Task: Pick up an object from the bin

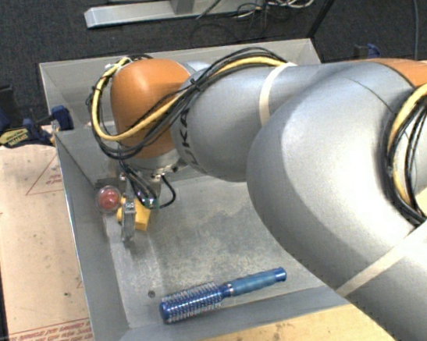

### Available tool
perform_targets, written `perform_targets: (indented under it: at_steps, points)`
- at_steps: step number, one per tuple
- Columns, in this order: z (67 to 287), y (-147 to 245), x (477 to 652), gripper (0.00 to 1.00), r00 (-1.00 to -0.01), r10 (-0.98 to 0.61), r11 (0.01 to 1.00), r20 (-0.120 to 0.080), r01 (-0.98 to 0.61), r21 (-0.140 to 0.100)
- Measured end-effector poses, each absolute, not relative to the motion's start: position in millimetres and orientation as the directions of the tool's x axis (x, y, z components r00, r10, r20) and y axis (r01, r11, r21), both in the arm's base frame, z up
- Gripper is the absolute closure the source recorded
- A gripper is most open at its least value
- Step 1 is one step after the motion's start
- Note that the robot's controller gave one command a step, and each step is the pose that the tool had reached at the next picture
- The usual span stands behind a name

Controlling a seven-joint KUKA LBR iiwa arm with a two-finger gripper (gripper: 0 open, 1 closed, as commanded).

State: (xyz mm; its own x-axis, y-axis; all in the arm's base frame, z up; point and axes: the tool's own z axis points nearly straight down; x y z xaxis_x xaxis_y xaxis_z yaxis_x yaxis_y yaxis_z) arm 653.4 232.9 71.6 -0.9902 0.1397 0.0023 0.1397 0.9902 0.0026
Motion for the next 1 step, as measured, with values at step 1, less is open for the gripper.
perform_targets:
  at_steps: [1]
  points:
    - [71.8, 230.4, 654.6, 1.00, -0.990, 0.141, 0.990, -0.001, 0.141, 0.001]
